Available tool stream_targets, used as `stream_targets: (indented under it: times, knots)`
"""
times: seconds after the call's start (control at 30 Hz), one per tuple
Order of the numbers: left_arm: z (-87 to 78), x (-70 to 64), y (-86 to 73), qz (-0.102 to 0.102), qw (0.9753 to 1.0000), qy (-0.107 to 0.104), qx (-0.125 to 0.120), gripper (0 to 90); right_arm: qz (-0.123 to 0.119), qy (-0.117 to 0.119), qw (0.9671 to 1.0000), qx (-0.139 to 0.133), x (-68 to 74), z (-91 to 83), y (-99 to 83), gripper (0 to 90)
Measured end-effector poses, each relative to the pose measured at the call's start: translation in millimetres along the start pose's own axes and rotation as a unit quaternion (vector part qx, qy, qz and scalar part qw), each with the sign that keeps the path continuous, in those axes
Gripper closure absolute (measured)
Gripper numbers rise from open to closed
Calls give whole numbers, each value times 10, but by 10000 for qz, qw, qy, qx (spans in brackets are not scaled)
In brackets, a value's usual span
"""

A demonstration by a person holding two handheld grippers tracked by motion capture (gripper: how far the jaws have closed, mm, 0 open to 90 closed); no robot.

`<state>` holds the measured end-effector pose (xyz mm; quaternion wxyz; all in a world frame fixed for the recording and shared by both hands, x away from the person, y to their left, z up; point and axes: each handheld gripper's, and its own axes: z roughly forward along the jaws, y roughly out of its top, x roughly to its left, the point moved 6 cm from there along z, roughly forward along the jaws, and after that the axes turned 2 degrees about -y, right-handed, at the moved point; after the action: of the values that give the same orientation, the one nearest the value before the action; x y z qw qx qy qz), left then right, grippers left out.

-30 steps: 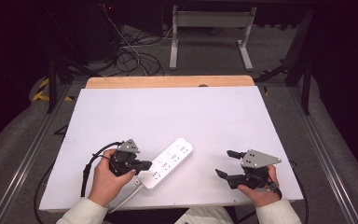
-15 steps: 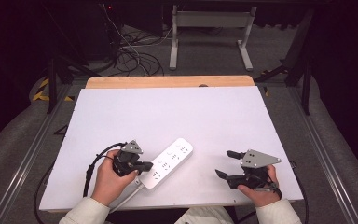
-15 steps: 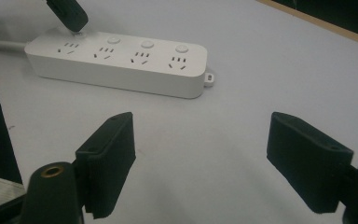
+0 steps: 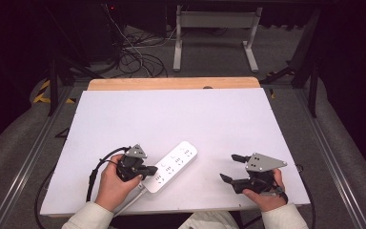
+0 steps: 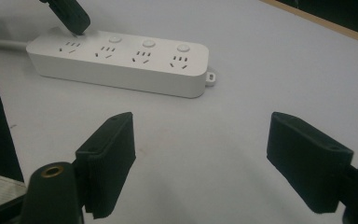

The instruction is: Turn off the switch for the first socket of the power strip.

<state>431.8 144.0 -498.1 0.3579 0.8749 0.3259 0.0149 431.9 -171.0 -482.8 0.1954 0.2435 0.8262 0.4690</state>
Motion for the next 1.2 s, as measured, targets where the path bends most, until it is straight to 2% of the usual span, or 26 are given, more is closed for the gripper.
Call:
stream_targets:
  times: [0.2, 0.43, 0.5, 0.53, 0.87, 1.2]
  knots:
    - [11, -7, -5, 25, 10000, 84, -19, 900, 0, 1, 10000, -10, -7, -3, 1, 238]
    - [23, -15, -10, 171, 9996, 203, 14, 900, -22, -1, 10000, 11, -1, -4, -1, 238]
    - [28, -10, -8, 237, 9991, 340, 6, 900, -24, -5, 10000, 8, -4, -8, -1, 238]
    - [18, 12, -8, 338, 9979, 546, 40, 900, -21, 3, 10000, 10, -3, -9, -1, 238]
    - [20, 0, -19, 381, 9975, 600, 24, 900, -33, 8, 10000, 10, -1, -10, 0, 238]
    - [52, -59, -10, 605, 9953, 763, 3, 900, -38, 23, 10000, 12, 9, -5, 1, 238]
